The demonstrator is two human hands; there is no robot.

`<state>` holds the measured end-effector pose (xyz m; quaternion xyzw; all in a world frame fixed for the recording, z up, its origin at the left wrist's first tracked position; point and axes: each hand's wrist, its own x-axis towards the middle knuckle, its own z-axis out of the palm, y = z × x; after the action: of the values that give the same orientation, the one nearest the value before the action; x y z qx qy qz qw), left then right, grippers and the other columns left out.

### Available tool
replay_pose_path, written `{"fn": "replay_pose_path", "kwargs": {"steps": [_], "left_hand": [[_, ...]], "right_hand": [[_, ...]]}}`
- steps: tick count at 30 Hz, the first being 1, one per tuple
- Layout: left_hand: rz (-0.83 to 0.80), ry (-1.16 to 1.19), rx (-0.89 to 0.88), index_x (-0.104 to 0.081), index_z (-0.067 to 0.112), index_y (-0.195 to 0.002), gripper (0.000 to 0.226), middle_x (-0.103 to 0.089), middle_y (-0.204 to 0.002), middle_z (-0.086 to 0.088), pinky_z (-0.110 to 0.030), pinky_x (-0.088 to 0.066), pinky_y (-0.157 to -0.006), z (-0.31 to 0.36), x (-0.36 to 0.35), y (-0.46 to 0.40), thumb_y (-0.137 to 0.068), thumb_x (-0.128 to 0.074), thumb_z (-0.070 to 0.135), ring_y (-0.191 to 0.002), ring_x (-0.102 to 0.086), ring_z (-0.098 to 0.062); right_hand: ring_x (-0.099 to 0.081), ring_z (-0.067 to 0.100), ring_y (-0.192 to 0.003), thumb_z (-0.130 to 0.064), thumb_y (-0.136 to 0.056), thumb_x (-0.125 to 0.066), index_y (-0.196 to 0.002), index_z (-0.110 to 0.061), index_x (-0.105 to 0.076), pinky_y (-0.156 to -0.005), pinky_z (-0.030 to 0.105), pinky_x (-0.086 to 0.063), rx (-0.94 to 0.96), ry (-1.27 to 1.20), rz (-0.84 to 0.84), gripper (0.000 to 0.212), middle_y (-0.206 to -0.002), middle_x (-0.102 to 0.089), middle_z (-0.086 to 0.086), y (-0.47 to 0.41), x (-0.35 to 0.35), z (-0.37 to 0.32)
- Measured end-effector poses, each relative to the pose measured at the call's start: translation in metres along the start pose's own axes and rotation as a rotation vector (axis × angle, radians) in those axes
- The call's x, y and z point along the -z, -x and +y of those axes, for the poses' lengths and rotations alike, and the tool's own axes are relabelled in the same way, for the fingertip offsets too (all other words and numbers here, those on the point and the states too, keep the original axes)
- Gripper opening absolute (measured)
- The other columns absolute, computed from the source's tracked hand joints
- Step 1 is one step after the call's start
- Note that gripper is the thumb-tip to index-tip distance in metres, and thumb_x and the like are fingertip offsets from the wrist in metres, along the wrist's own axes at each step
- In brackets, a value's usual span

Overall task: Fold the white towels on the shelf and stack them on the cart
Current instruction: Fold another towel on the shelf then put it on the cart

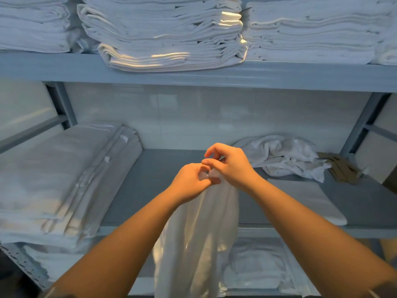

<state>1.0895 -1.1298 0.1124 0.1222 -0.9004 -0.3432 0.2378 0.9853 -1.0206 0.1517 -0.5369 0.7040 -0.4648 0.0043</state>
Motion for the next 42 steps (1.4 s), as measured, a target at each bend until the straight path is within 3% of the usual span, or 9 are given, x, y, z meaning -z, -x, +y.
{"fn": "replay_pose_path", "kwargs": {"steps": [8,15,19,23,25,28,33,37,42], "left_hand": [[0.082,0.031,0.058,-0.064,0.026,-0.069,0.018,-0.052,-0.053,0.020,-0.023,-0.033,-0.059,-0.020,0.025,0.002,-0.086,-0.068,0.027,-0.057,-0.047,-0.001],[0.269,0.054,0.149,-0.058,0.028,-0.065,0.025,-0.055,-0.063,0.014,-0.022,-0.036,-0.059,-0.037,0.044,0.003,-0.089,-0.063,0.027,-0.062,-0.050,-0.002],[0.304,0.039,0.192,-0.058,0.030,-0.067,0.023,-0.058,-0.070,0.013,-0.024,-0.038,-0.060,-0.041,0.049,-0.001,-0.090,-0.061,0.030,-0.069,-0.054,-0.006],[0.279,0.066,0.215,-0.063,0.021,-0.082,0.013,-0.060,-0.079,0.011,-0.021,-0.037,-0.062,-0.040,0.044,-0.007,-0.094,-0.056,0.022,-0.073,-0.054,-0.007],[0.244,0.109,0.210,-0.064,0.019,-0.093,0.016,-0.057,-0.076,0.009,-0.013,-0.036,-0.057,-0.036,0.042,-0.009,-0.097,-0.049,0.016,-0.063,-0.050,0.002],[0.165,0.115,0.191,-0.061,0.021,-0.105,0.026,-0.049,-0.071,0.010,-0.009,-0.034,-0.051,-0.029,0.042,-0.008,-0.098,-0.038,0.012,-0.055,-0.046,0.007],[0.175,0.088,0.115,-0.063,0.019,-0.102,0.022,-0.060,-0.075,0.001,-0.010,-0.036,-0.058,-0.023,0.043,-0.003,-0.094,-0.048,0.006,-0.061,-0.049,0.000],[0.200,0.176,0.151,-0.067,0.012,-0.089,0.007,-0.071,-0.080,-0.004,-0.032,-0.053,-0.075,-0.019,0.042,-0.002,-0.087,-0.064,0.006,-0.078,-0.067,-0.018],[0.117,0.386,0.164,-0.067,0.006,-0.089,0.003,-0.064,-0.081,-0.032,-0.050,-0.057,-0.077,-0.005,0.034,0.006,-0.087,-0.066,0.008,-0.073,-0.065,-0.033]], "right_hand": [[-0.046,0.004,-0.058,-0.030,-0.077,-0.078,-0.076,-0.019,-0.064,-0.058,0.022,-0.034,-0.211,-0.019,-0.241,0.018,-0.062,-0.054,-0.013,0.015,0.012,0.040],[-0.047,-0.004,-0.054,-0.025,-0.084,-0.071,-0.071,-0.020,-0.063,-0.056,0.010,-0.036,-0.339,0.003,-0.321,0.016,-0.057,-0.056,-0.018,0.043,0.015,0.071],[-0.060,0.015,-0.071,-0.023,-0.089,-0.065,-0.089,-0.016,-0.064,-0.068,0.030,-0.047,-0.381,-0.076,-0.303,0.008,-0.080,-0.069,0.007,0.053,0.015,0.078],[-0.033,0.021,-0.055,-0.018,-0.091,-0.062,-0.095,-0.020,-0.056,-0.054,0.028,-0.032,-0.361,-0.296,-0.192,0.008,-0.058,-0.038,0.012,0.046,0.013,0.068],[-0.031,0.024,-0.060,-0.015,-0.091,-0.062,-0.100,-0.024,-0.062,-0.058,0.032,-0.033,-0.338,-0.415,-0.171,0.013,-0.061,-0.037,0.013,0.038,0.011,0.060],[-0.054,0.027,-0.073,-0.010,-0.092,-0.061,-0.097,-0.018,-0.072,-0.072,0.035,-0.047,-0.306,-0.571,-0.195,0.015,-0.081,-0.063,0.015,0.032,0.007,0.048],[-0.065,0.024,-0.108,0.005,-0.090,-0.058,-0.113,-0.009,-0.064,-0.093,0.028,-0.051,-0.229,-0.627,-0.316,0.028,-0.111,-0.070,0.012,0.031,0.007,0.036],[-0.072,0.028,-0.077,-0.006,-0.086,-0.067,-0.086,-0.001,-0.069,-0.072,0.033,-0.058,-0.251,-0.495,-0.103,0.005,-0.080,-0.073,0.014,0.023,-0.009,0.018],[-0.053,0.004,-0.051,-0.027,-0.083,-0.072,-0.069,-0.018,-0.068,-0.051,0.017,-0.043,-0.208,-0.179,0.058,0.017,-0.054,-0.060,-0.008,0.017,-0.028,0.010]]}}
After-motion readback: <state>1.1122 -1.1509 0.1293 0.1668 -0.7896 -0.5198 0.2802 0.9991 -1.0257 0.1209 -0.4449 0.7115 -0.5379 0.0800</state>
